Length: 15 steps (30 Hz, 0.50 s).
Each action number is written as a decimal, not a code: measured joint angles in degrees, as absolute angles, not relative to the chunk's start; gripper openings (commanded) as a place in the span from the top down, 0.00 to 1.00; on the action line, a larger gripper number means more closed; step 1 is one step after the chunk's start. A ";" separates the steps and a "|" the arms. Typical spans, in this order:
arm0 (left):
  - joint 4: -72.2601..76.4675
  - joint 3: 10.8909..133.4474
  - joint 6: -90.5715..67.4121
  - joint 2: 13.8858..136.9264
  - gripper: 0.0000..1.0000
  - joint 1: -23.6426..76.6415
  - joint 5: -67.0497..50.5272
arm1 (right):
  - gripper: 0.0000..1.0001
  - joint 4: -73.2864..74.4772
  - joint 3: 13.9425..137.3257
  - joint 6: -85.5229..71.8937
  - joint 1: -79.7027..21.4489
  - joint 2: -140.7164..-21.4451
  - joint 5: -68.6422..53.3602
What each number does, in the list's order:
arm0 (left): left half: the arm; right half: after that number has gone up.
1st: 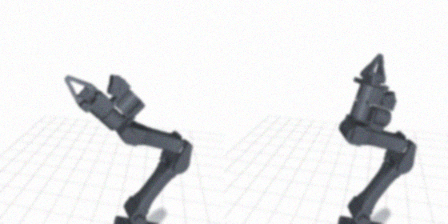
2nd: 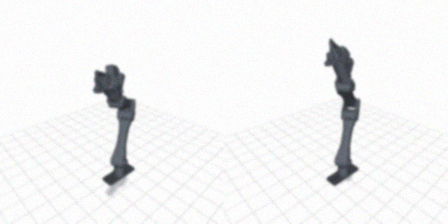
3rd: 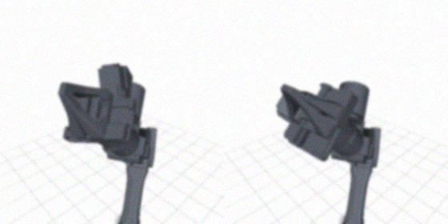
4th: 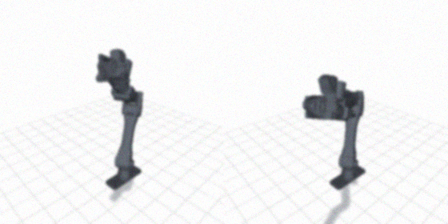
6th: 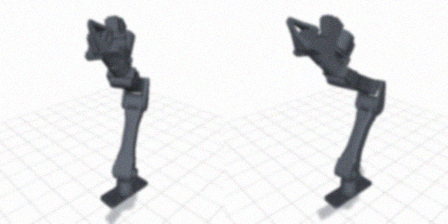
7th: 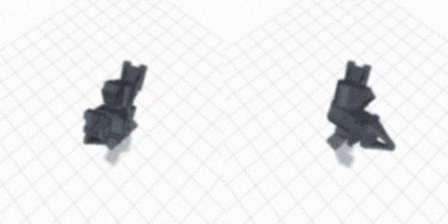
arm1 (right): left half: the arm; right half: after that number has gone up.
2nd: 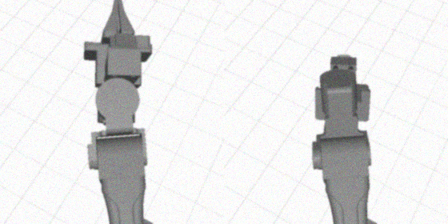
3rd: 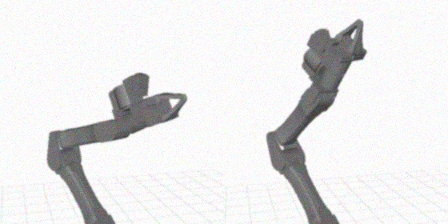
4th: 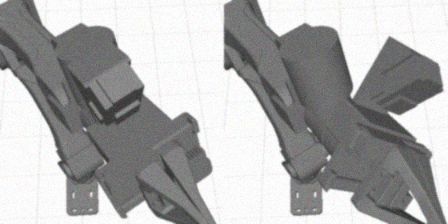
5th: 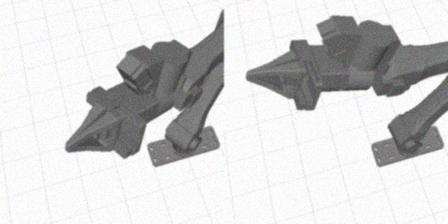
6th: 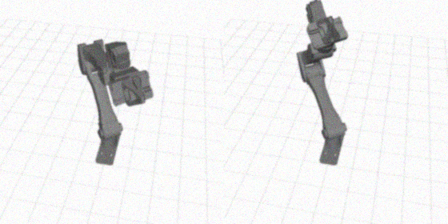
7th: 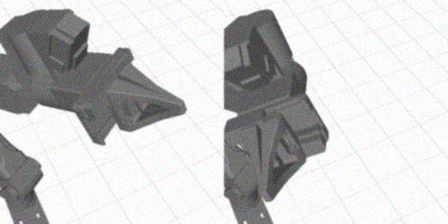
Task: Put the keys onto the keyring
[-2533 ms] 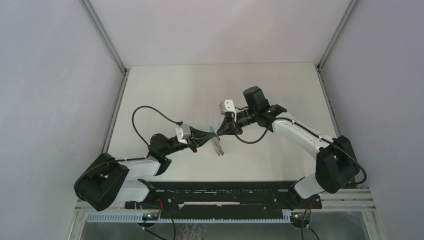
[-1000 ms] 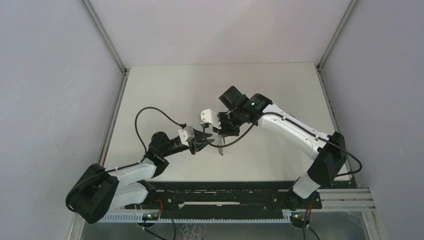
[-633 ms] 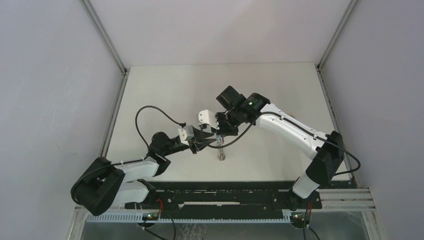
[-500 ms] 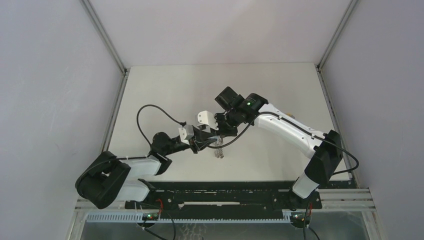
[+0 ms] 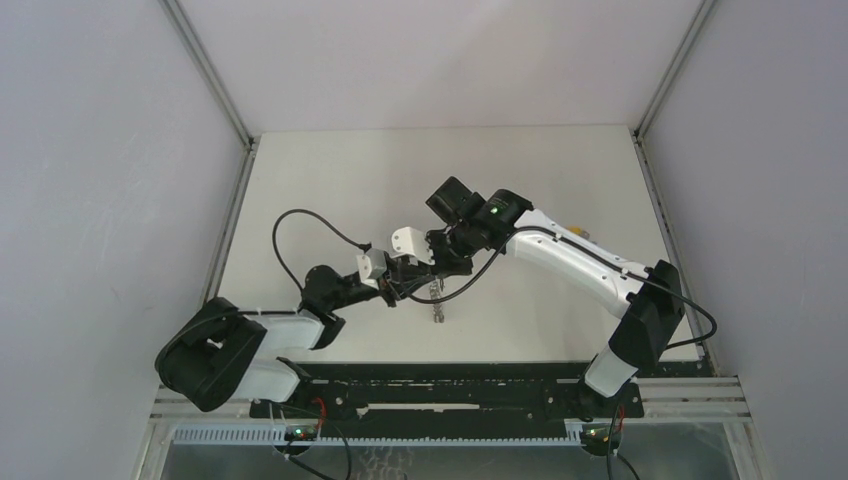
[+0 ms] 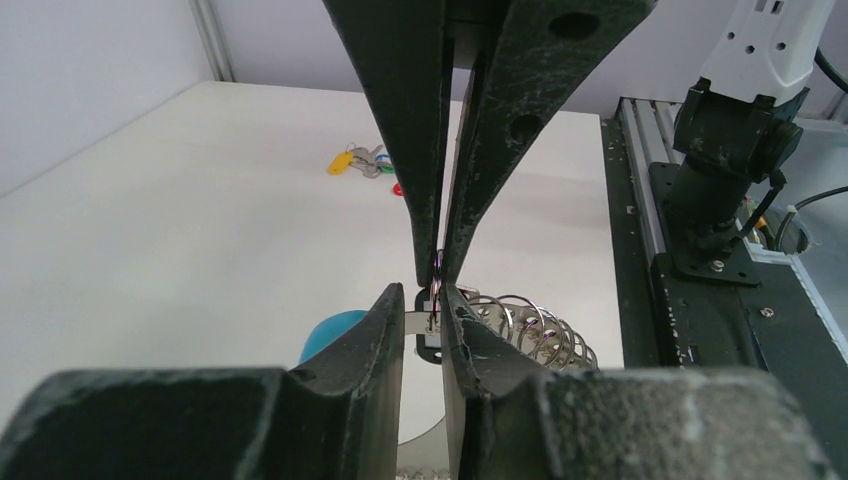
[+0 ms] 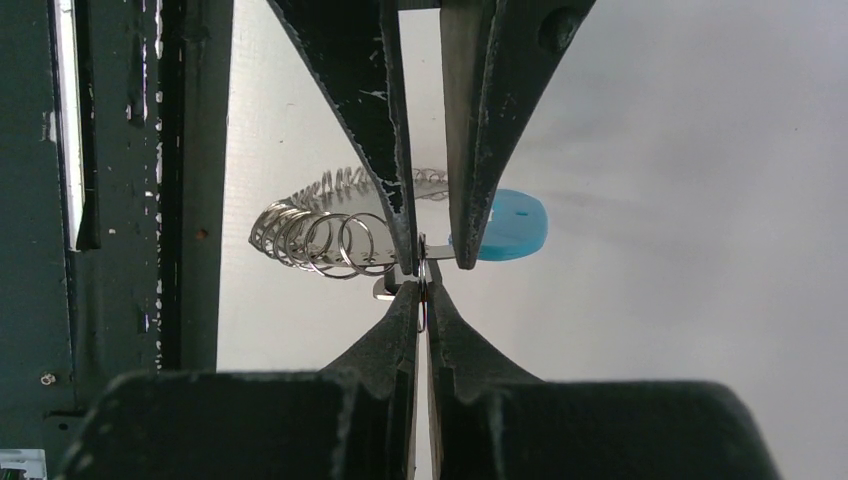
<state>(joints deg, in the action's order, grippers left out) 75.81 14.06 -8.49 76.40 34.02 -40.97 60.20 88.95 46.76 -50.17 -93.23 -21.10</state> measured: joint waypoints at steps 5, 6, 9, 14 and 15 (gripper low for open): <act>75.92 14.13 -8.51 77.38 0.81 34.02 -41.63 | 1.00 60.20 88.95 46.78 -50.48 -93.23 -21.08; 75.94 14.26 -8.51 77.52 0.81 34.02 -41.82 | 1.00 60.18 88.95 46.81 -50.52 -93.23 -21.08; 75.88 14.74 -8.56 77.71 0.84 34.09 -42.41 | 1.00 60.16 89.10 46.98 -50.72 -93.23 -20.97; 75.92 14.74 -8.62 77.71 0.96 34.13 -42.72 | 1.00 60.23 89.43 47.22 -50.74 -93.25 -20.93; 75.90 14.74 -8.67 77.71 0.99 34.13 -42.85 | 1.00 60.23 89.43 47.24 -50.74 -93.25 -20.93</act>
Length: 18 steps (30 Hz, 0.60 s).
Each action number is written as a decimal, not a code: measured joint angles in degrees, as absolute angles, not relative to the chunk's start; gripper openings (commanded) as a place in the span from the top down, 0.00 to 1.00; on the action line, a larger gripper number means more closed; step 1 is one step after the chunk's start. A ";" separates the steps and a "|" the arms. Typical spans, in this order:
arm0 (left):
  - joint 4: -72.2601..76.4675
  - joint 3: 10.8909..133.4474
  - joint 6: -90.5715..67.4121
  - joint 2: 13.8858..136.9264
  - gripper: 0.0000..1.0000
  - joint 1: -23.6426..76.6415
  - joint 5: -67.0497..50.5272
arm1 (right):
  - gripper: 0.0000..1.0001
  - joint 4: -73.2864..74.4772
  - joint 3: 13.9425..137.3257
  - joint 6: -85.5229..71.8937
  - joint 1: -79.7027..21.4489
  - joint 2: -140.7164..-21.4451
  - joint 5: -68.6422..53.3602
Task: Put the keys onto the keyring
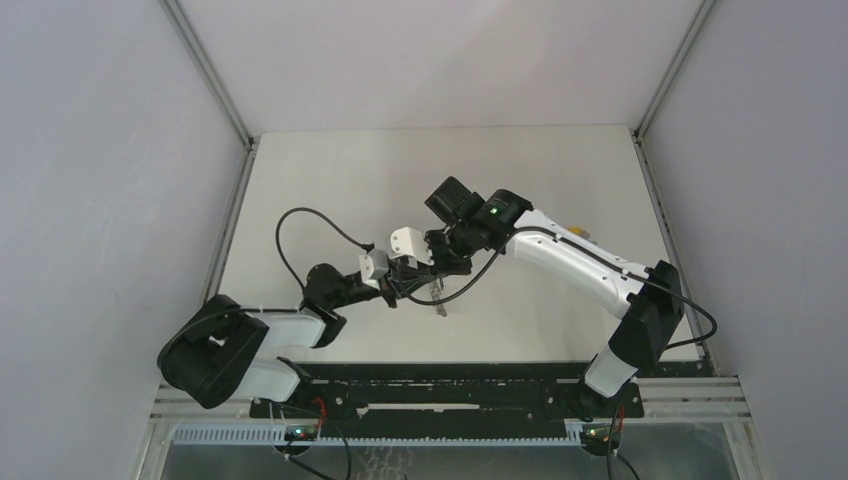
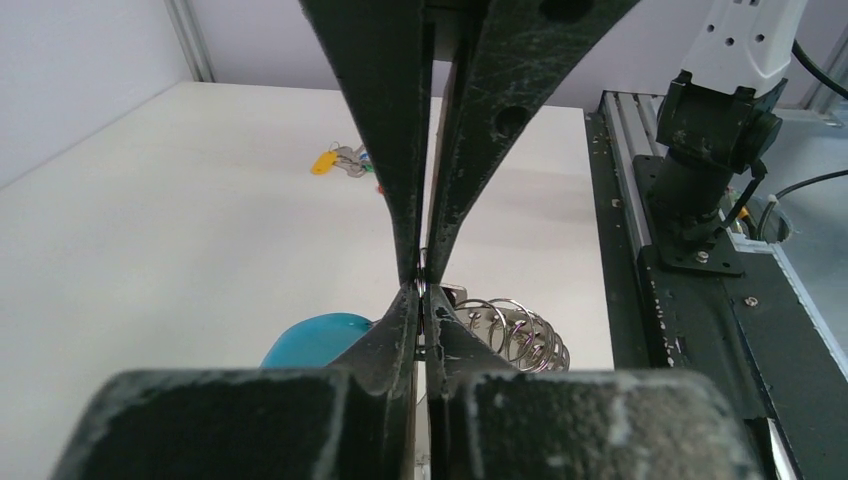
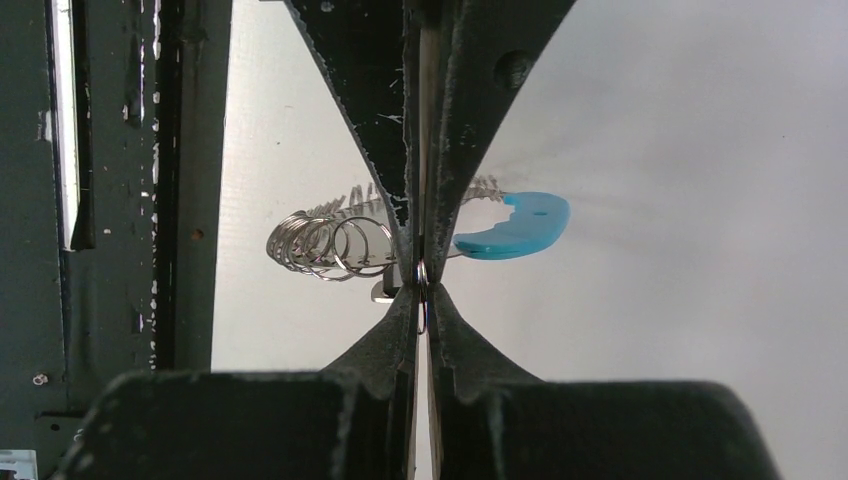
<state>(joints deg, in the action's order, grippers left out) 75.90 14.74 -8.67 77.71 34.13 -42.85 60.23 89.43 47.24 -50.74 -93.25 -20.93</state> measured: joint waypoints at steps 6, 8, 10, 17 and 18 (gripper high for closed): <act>75.92 14.74 -8.54 77.67 1.00 34.17 -43.13 | 0.85 59.31 88.77 47.24 -50.61 -92.86 -20.91; 75.85 14.74 -8.56 77.62 1.00 34.17 -42.63 | 0.78 57.54 86.74 47.24 -50.04 -91.35 -21.89; 75.83 14.74 -8.62 77.34 1.00 34.17 -42.39 | 0.72 55.72 84.51 47.27 -48.90 -89.30 -23.62; 75.85 14.74 -8.62 74.63 1.00 34.17 -41.54 | 0.67 47.79 74.72 47.40 -41.43 -79.50 -35.18; 75.85 14.74 -8.64 74.30 1.00 34.17 -41.52 | 0.67 46.72 73.84 47.37 -40.47 -78.81 -36.75</act>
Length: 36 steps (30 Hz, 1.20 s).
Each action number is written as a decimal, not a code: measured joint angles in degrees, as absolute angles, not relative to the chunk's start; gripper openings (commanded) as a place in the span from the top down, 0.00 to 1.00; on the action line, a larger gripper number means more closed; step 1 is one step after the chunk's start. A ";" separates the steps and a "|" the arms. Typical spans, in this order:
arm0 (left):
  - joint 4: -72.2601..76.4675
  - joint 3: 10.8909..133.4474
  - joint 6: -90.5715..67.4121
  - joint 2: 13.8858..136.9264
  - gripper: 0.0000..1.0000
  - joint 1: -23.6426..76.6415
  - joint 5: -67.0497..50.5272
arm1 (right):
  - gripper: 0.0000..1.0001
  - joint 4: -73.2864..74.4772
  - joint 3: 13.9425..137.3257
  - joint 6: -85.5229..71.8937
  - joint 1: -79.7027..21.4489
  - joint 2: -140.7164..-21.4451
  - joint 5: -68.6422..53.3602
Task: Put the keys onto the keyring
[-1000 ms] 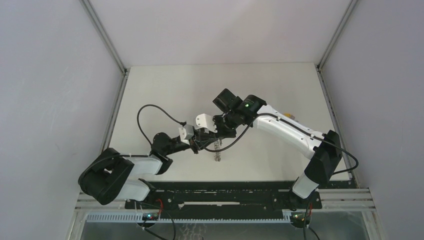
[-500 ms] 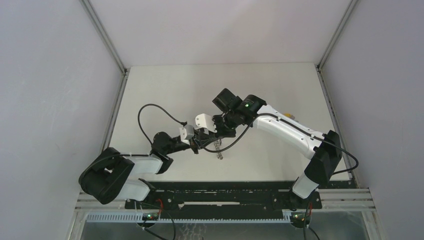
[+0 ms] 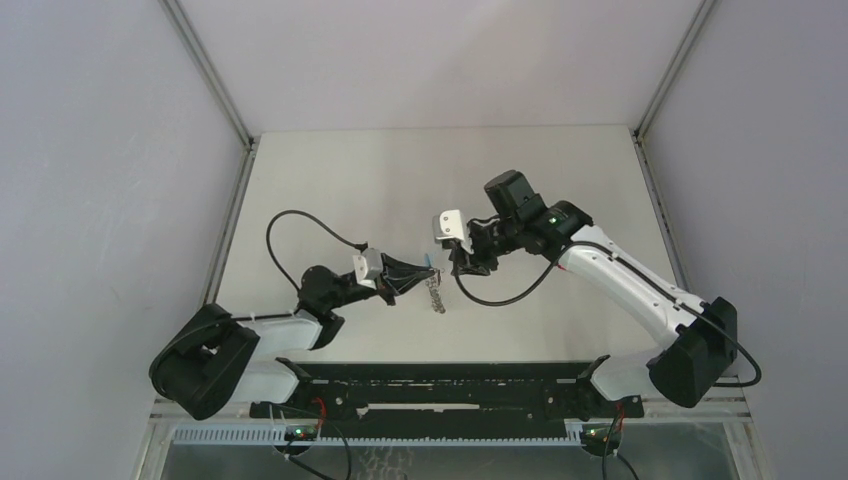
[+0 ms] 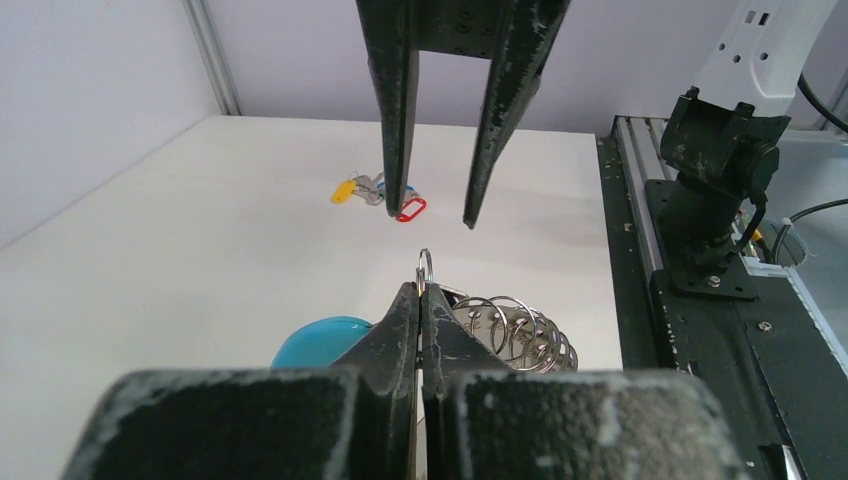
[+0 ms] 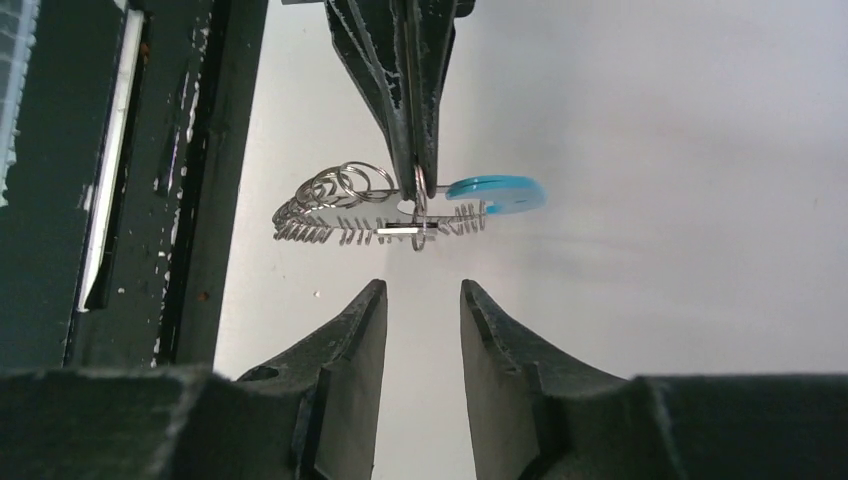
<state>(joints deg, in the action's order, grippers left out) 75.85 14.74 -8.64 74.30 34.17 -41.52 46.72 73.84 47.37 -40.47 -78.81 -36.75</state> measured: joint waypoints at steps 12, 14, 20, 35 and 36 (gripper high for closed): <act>75.88 14.74 -9.10 73.01 1.00 34.17 -41.65 | 0.66 38.04 70.87 47.66 -35.31 -80.77 -55.11; 75.88 14.74 -9.13 72.97 1.00 34.17 -41.69 | 0.68 37.56 70.87 47.66 -35.31 -81.60 -56.55; 75.88 14.74 -9.54 72.07 1.00 34.17 -41.74 | 0.72 36.64 70.87 47.66 -35.29 -83.81 -59.35; 75.81 14.74 -10.07 71.35 0.99 34.17 -42.41 | 1.00 36.01 70.87 47.81 -35.16 -85.47 -61.65; 75.81 14.74 -10.02 71.35 0.98 34.17 -42.28 | 1.00 35.97 70.87 47.79 -35.03 -85.47 -61.67</act>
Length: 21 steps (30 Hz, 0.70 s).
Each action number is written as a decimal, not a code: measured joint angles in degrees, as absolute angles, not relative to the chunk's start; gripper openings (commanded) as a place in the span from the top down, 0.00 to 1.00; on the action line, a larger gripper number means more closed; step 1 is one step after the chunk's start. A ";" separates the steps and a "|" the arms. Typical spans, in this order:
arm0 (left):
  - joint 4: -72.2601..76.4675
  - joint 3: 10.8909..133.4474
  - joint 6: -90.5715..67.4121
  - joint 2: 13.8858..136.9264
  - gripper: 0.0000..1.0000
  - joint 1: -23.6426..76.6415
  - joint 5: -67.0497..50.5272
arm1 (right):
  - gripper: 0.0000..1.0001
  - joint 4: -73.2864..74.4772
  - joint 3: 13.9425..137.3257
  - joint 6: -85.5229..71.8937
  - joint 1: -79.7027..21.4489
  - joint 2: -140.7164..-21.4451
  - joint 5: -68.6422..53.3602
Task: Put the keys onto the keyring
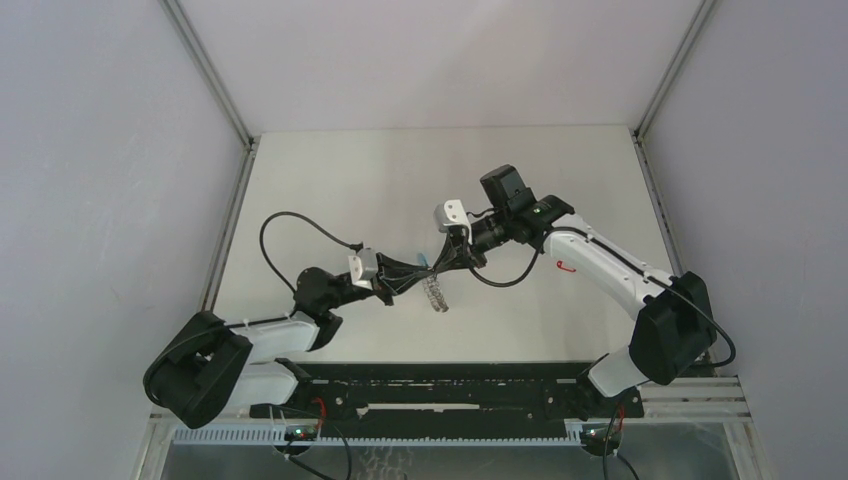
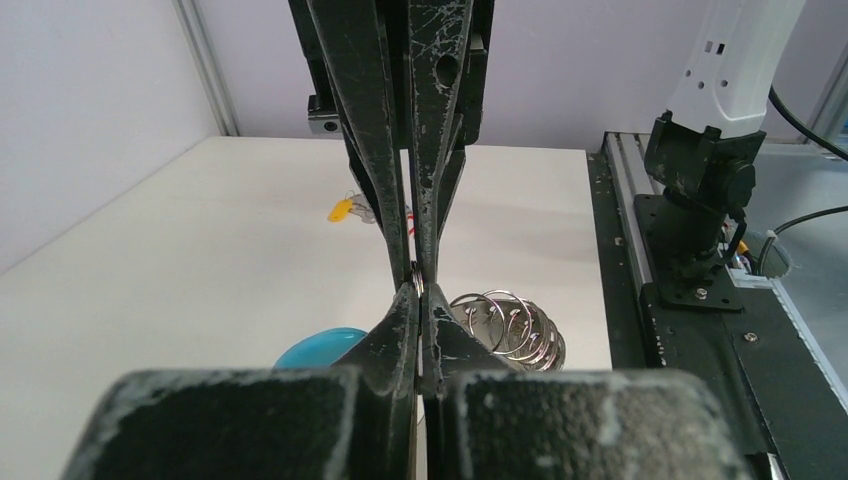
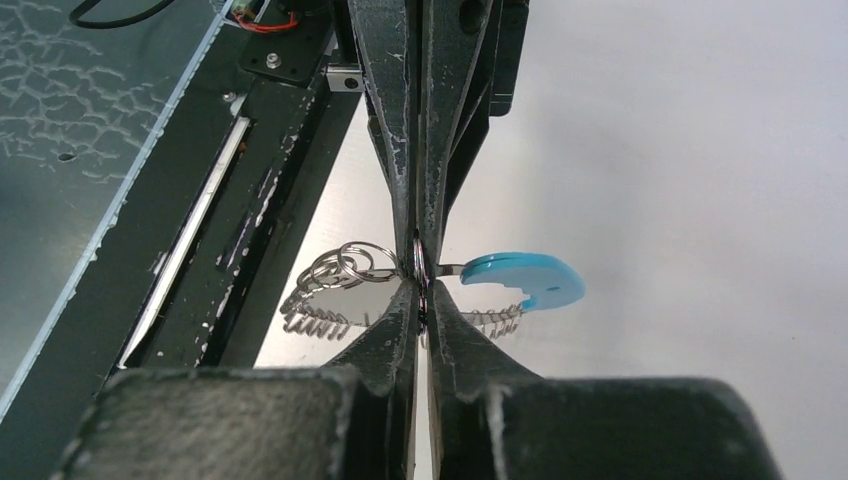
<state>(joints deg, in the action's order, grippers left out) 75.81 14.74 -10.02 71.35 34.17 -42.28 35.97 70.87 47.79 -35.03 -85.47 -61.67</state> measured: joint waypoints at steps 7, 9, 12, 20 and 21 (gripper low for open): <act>75.88 14.74 -9.72 71.18 0.78 34.17 -41.41 | 1.00 37.54 70.87 47.81 -35.73 -85.36 -58.11; 75.85 14.74 -9.39 70.96 0.74 34.17 -40.99 | 1.00 39.86 71.13 47.86 -36.67 -85.36 -54.57; 75.22 14.74 -8.78 70.76 0.72 34.17 -40.71 | 1.00 43.70 73.17 47.88 -38.57 -85.36 -49.23; 69.36 14.74 -5.56 69.45 0.70 34.17 -40.77 | 1.00 51.62 81.28 48.07 -42.65 -86.54 -37.91; 68.58 14.74 -5.30 69.43 0.70 34.17 -40.86 | 1.00 52.31 82.15 48.07 -43.18 -87.00 -36.84</act>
